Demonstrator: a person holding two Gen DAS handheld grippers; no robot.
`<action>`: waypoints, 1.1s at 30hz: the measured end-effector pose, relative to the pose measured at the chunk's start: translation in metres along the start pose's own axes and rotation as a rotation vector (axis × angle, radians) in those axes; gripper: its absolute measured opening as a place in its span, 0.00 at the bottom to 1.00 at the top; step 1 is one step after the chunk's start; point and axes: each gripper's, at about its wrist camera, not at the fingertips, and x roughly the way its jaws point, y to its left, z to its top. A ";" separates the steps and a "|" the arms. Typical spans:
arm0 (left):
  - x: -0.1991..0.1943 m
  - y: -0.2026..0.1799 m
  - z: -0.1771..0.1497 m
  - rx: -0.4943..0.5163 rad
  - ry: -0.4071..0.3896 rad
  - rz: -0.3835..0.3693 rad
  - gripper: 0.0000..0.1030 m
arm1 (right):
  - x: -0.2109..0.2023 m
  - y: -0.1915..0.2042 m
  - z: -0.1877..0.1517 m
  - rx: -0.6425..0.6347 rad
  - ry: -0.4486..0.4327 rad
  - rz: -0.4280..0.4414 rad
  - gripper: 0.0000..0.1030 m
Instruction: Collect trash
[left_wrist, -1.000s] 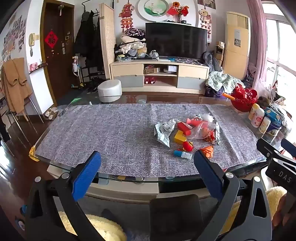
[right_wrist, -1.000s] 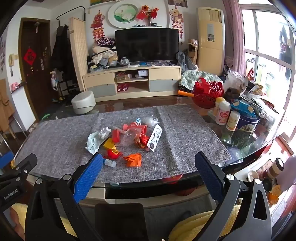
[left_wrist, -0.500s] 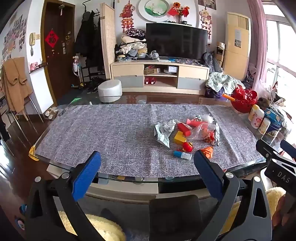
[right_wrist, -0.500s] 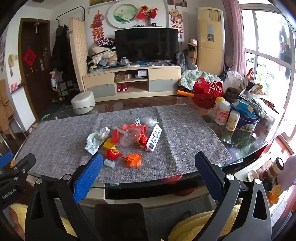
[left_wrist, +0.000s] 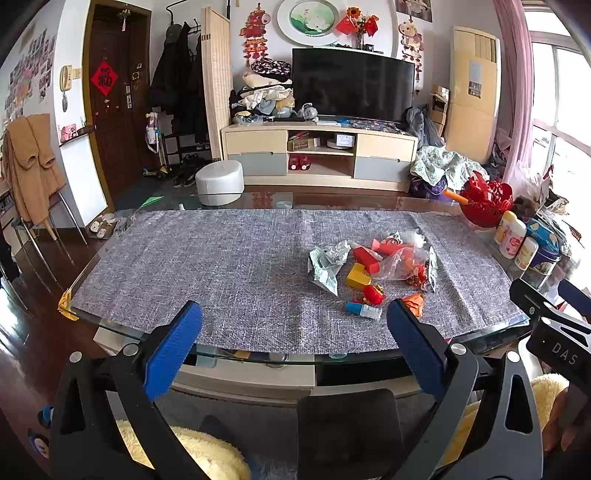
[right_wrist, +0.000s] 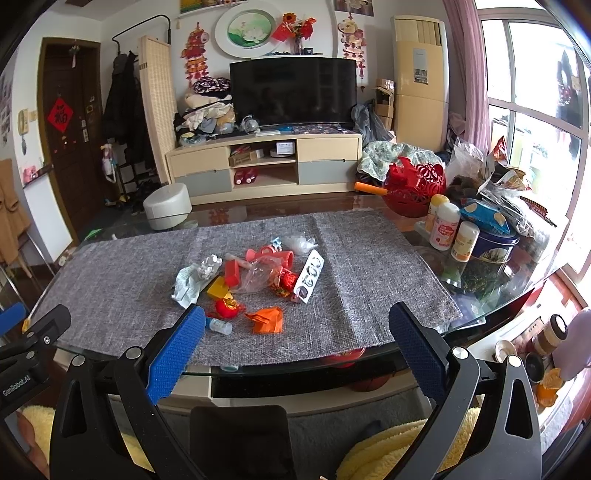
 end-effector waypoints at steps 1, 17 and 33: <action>-0.005 -0.003 0.007 0.001 -0.002 0.000 0.92 | 0.000 0.000 0.000 0.000 0.000 0.000 0.97; -0.008 0.001 0.010 -0.003 -0.007 -0.003 0.92 | -0.002 0.002 0.002 0.001 -0.002 0.002 0.97; -0.017 0.000 0.017 -0.002 -0.017 -0.004 0.92 | -0.006 0.009 0.010 0.000 -0.013 0.002 0.97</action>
